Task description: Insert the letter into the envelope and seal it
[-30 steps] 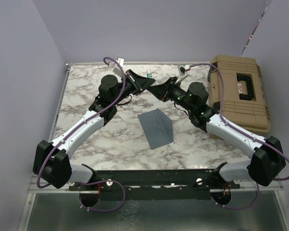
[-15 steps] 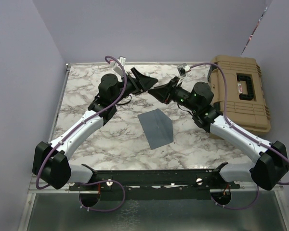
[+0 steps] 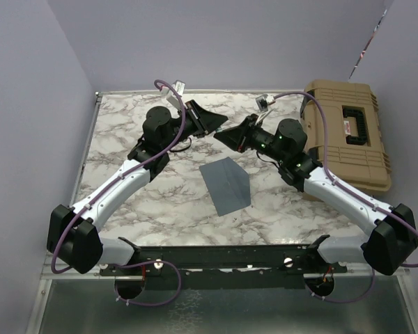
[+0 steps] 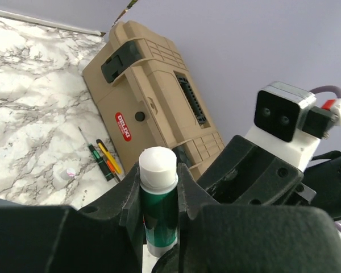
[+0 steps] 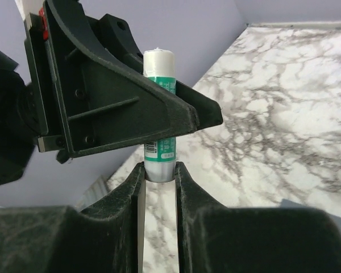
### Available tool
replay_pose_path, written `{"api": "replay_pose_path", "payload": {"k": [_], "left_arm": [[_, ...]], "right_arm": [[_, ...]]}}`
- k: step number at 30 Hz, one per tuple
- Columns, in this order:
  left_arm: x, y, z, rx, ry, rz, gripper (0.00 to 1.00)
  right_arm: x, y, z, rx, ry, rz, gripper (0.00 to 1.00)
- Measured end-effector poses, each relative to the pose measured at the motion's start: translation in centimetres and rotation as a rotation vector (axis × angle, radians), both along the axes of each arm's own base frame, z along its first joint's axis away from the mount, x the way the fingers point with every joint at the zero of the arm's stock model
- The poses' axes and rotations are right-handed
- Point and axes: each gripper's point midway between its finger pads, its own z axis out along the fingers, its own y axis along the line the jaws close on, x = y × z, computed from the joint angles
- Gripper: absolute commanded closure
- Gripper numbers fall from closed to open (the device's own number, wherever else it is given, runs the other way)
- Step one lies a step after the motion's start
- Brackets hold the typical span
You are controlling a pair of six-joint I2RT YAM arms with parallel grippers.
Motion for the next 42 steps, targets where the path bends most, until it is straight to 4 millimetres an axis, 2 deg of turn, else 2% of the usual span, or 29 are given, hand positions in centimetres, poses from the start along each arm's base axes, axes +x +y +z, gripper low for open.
{"api": "replay_pose_path", "payload": {"k": [4, 11, 19, 23, 24, 25, 28, 30, 33, 37, 39, 42], "left_arm": [[-0.6, -0.3, 1.2, -0.025, -0.047, -0.043, 1.0], [-2.4, -1.0, 4.3, -0.081, -0.172, -0.148, 1.0], [-5.5, -1.5, 10.4, -0.167, -0.347, -0.265, 1.0], [-6.4, -1.4, 11.5, -0.177, -0.394, -0.293, 1.0], [-6.5, -1.4, 11.5, -0.178, -0.399, -0.296, 1.0], [-6.6, -1.4, 11.6, -0.179, -0.405, -0.3, 1.0], [-6.9, -1.4, 12.0, -0.181, -0.426, -0.313, 1.0], [-7.0, -1.4, 12.2, -0.182, -0.437, -0.314, 1.0], [-6.8, -0.9, 12.8, -0.19, -0.454, -0.296, 1.0], [-6.6, -0.6, 13.1, -0.2, -0.452, -0.279, 1.0], [-6.6, -0.6, 13.1, -0.202, -0.448, -0.275, 1.0], [-6.5, -0.6, 13.2, -0.204, -0.449, -0.269, 1.0]], "right_arm": [[-0.5, 0.2, 1.0, 0.106, 0.09, 0.02, 1.0], [-2.3, -0.5, 3.7, 0.435, 0.244, 0.089, 1.0], [-4.8, -1.7, 9.2, 0.801, 0.349, 0.283, 1.0], [-5.5, -1.8, 10.2, 0.908, 0.396, 0.388, 1.0], [-5.6, -1.8, 10.3, 0.917, 0.406, 0.399, 0.97], [-5.6, -1.8, 10.3, 0.922, 0.415, 0.407, 0.89], [-6.0, -2.0, 10.6, 0.929, 0.411, 0.423, 0.49], [-6.2, -2.2, 11.0, 0.925, 0.386, 0.416, 0.34], [-6.9, -3.0, 12.0, 0.876, 0.288, 0.372, 0.28], [-7.7, -3.6, 12.9, 0.689, 0.083, 0.242, 0.25], [-7.5, -3.9, 13.1, 0.577, -0.024, 0.171, 0.25], [-6.6, -4.1, 12.5, 0.413, -0.154, 0.063, 0.25]]}}
